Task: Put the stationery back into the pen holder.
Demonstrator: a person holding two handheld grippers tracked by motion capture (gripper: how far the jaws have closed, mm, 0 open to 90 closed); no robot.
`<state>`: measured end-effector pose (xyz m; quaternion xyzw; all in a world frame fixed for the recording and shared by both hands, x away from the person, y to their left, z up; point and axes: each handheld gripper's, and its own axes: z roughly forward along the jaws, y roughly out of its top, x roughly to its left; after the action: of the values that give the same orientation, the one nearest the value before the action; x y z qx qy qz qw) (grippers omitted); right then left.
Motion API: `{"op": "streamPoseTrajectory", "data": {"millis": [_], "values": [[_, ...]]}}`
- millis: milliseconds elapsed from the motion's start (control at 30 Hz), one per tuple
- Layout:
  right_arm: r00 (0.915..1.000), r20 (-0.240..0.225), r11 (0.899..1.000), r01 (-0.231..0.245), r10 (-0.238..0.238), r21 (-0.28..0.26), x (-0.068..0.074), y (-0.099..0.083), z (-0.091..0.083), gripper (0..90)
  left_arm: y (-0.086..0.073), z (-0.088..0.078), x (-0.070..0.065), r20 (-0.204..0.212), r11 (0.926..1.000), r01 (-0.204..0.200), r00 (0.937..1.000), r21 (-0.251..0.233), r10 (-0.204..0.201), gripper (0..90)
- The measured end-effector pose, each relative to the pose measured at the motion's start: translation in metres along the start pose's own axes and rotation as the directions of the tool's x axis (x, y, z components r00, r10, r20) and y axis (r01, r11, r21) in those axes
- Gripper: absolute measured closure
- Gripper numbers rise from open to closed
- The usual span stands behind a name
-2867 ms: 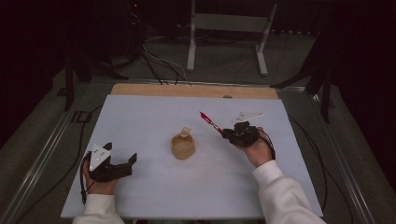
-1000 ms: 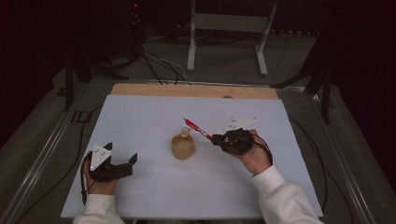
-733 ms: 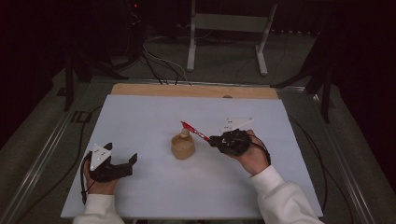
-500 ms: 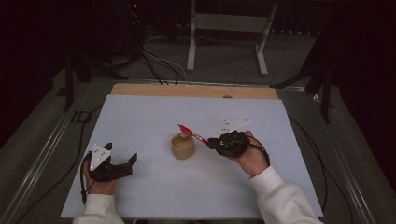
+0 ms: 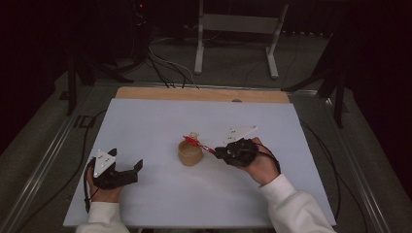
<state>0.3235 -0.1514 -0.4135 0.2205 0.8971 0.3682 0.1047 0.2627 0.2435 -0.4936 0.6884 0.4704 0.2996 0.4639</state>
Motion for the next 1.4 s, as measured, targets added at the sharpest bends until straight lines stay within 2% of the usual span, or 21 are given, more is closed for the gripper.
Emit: {"op": "streamPoseTrajectory", "data": {"millis": [200, 400, 867, 1400], "values": [[0.9998, -0.004, 0.999, 0.017, -0.017, 0.033, 0.003, -0.001, 0.006, 81.0, 0.000, 0.000, 0.000, 0.000, 1.0000, -0.001, 1.0000, 0.000, 0.001, 0.1], [0.9999, -0.006, 0.999, 0.012, -0.012, 0.032, 0.002, 0.001, 0.006, 80.8, 0.000, 0.000, 0.000, 0.000, 1.0000, -0.001, 1.0000, 0.002, 0.001, 0.2], [1.0000, 0.001, 1.000, -0.009, 0.009, -0.004, -0.001, 0.019, 0.009, 80.6, 0.000, 0.001, 0.000, -0.001, 1.0000, 0.000, 1.0000, 0.003, 0.000, 0.2], [0.9996, -0.015, 1.000, -0.026, 0.026, -0.017, -0.004, 0.034, 0.020, 80.6, 0.000, 0.001, 0.000, -0.001, 1.0000, 0.001, 1.0000, 0.003, -0.001, 0.2]]}}
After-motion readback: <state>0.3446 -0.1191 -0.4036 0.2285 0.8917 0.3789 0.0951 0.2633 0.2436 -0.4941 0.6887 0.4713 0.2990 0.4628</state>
